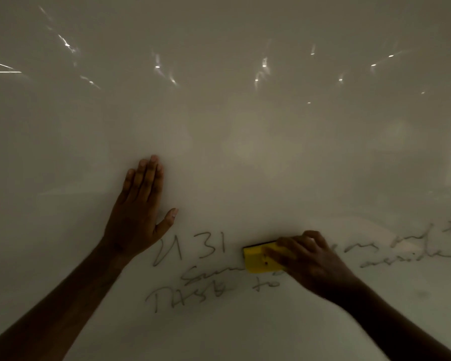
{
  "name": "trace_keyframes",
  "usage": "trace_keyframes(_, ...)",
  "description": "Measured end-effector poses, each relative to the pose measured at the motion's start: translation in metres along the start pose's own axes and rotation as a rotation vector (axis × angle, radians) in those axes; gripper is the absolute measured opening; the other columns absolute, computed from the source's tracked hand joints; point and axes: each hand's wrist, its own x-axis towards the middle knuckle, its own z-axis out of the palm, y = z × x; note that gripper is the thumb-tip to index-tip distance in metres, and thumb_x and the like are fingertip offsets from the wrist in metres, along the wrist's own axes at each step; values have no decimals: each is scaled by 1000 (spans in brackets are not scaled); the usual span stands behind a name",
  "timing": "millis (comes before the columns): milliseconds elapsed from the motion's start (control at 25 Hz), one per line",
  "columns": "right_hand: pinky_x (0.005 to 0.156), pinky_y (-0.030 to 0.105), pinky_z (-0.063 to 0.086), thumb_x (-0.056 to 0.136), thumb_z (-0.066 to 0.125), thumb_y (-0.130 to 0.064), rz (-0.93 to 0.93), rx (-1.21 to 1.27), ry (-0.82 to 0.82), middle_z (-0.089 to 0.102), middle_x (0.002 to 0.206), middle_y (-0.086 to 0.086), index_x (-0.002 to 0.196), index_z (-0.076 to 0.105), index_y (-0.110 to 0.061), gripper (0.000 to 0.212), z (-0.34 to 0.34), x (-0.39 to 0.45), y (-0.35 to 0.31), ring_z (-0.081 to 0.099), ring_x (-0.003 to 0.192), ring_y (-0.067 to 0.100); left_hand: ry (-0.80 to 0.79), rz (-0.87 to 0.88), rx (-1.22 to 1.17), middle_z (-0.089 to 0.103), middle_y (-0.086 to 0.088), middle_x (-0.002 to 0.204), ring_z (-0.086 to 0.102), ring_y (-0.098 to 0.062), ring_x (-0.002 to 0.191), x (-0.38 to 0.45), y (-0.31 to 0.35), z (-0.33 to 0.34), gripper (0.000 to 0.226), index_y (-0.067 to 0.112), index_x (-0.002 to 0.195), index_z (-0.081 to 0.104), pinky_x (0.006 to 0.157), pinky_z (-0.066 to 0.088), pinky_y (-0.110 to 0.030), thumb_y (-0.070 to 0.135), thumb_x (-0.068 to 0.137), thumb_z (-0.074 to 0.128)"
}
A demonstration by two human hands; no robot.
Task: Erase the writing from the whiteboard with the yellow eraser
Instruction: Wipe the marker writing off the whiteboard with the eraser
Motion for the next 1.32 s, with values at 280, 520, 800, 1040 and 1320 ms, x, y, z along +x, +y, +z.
trace_keyframes(280,89,47,46,101,68,-40,191,-7,115,63,132,6,152,54,-29,54,-27,80,38,62,101,31,14,-11,13,10,-27,179,9,-43,167,0,4,2,92,-8,168,16,137,9,-55,55,106,41)
trace_keyframes(520,93,46,46,101,64,-40,6,81,33,62,135,2,152,51,-34,53,4,87,-14,61,107,27,23,4,47,11,-23,179,6,-37,168,-12,-14,1,86,-5,169,16,136,6,-55,50,107,40)
trace_keyframes(800,91,47,47,94,70,-37,108,41,47,63,133,5,152,52,-32,61,-17,79,19,64,108,31,51,-37,33,16,-28,177,9,-40,167,-27,-25,9,81,-7,168,17,137,6,-55,39,105,40)
trace_keyframes(1040,92,46,45,97,67,-35,21,136,35,64,131,4,150,55,-33,54,15,104,-40,62,110,29,26,30,-13,17,-20,179,10,-31,169,-32,-46,-2,77,-4,169,22,137,10,-49,36,105,41)
trace_keyframes(1320,91,46,44,99,61,-39,27,108,33,65,128,5,153,48,-34,55,7,67,-14,62,109,28,68,-21,72,4,-14,182,3,-31,169,-44,-48,10,83,0,171,12,136,5,-57,39,104,42)
